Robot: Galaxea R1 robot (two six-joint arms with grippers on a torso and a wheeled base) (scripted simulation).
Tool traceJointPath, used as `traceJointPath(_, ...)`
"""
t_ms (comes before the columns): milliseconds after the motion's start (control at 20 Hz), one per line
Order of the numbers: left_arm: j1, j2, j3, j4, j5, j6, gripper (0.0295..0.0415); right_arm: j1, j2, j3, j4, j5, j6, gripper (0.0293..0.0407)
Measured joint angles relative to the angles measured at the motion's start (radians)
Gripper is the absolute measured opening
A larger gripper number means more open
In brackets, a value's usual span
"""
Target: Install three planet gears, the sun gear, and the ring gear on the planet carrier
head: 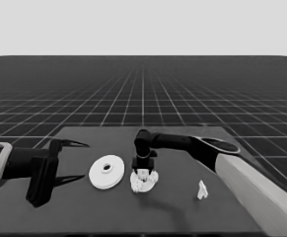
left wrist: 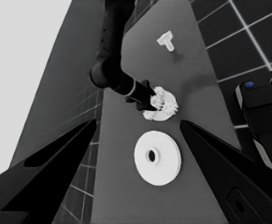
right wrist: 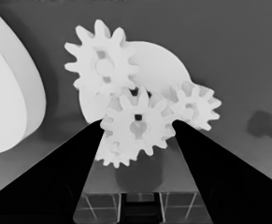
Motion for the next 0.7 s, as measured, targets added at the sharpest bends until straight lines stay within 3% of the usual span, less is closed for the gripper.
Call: traceJointPath(700, 0.000, 0.000, 0.000, 0.000, 0.000, 0.000, 0.0385, -0.001, 0.000, 0.000, 0.000, 0.000, 0.145, 0.0309)
